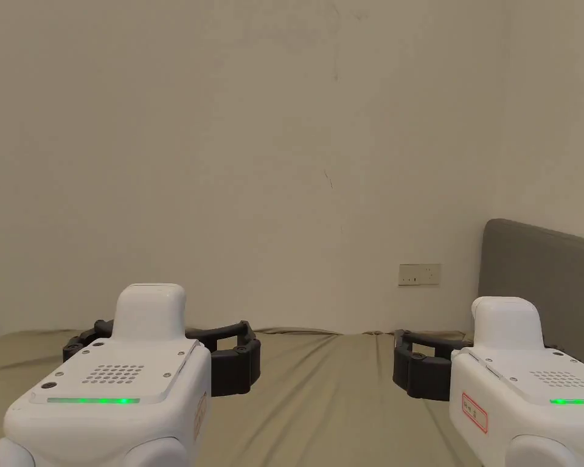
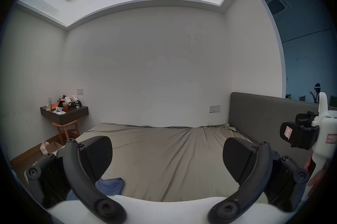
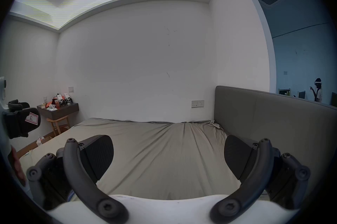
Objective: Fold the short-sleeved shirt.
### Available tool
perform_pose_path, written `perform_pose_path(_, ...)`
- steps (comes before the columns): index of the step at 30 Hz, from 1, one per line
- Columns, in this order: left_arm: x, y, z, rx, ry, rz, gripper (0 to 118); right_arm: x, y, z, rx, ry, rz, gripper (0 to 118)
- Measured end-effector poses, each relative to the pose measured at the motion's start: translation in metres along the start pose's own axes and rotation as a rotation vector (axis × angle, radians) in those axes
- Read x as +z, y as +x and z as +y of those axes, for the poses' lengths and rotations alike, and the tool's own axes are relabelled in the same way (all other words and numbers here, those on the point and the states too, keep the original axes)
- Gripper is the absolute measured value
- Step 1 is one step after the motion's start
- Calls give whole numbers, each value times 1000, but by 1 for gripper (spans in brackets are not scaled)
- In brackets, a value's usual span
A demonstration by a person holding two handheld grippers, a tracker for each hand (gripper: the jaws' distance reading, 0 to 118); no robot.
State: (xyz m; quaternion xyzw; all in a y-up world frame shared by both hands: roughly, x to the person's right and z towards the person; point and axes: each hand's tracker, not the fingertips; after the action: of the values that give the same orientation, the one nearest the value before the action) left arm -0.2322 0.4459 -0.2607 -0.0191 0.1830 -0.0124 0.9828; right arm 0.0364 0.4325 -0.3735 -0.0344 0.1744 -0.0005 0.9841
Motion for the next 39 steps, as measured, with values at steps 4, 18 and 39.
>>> perform_pose_path(4, 1, -1, 0, -3, 8, -5, 118, 0, -2, -1, 19, 9, 1, 118)
perform_pose_path(18, -1, 0, -3, -40, 11, 0, 118, 0, -1, -3, 12, 4, 8, 118)
perform_pose_path(39, -4, -8, -7, -40, -8, 24, 118, 0, -1, -4, 4, -1, -2, 118)
